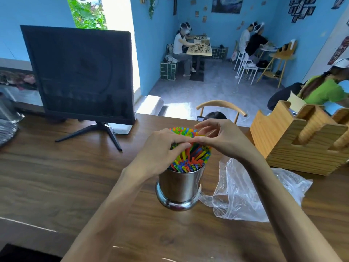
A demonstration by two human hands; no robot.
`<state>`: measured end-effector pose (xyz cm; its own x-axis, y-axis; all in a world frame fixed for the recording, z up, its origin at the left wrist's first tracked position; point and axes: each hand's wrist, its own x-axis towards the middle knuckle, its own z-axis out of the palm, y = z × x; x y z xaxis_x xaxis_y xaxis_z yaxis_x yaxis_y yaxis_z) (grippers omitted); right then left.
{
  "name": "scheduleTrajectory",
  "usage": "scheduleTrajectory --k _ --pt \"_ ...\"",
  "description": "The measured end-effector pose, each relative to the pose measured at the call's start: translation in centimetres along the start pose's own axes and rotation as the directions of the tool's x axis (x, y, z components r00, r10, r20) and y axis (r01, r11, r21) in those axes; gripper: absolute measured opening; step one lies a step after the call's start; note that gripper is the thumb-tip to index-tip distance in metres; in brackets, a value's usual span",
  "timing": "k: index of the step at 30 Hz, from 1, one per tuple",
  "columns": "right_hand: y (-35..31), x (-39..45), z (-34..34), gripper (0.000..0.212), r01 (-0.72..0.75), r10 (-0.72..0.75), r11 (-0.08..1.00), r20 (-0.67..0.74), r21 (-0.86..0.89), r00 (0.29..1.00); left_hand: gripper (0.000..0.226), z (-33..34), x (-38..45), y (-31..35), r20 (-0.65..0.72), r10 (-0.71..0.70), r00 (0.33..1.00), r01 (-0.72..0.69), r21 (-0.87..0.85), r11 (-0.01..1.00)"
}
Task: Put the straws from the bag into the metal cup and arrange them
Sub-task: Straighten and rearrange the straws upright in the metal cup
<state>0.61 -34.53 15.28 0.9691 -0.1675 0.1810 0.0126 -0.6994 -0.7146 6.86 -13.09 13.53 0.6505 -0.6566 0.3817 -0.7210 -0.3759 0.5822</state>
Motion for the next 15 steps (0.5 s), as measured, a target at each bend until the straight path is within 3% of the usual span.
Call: scheduleTrajectory --k 4,7,15 --pt "-0.1 0.3 -0.8 0.046 -0.077 0.052 0.987 0.169 0.14 0.984 0.017 -0.2 -0.1 0.1 -0.035 -0.055 0.998 0.053 -0.057 0.997" --pt "-0.2 0.6 -1.4 0.038 -0.1 0.055 0.979 0.236 0.18 0.97 0.014 -0.2 0.0 0.3 -0.072 -0.068 0.995 0.061 -0.094 0.994" --pt "-0.9 0.4 -0.7 0.014 0.061 -0.06 0.99 -0.011 0.127 0.998 0.02 0.0 0.2 0.6 -0.16 -0.059 0.985 0.048 -0.074 0.996"
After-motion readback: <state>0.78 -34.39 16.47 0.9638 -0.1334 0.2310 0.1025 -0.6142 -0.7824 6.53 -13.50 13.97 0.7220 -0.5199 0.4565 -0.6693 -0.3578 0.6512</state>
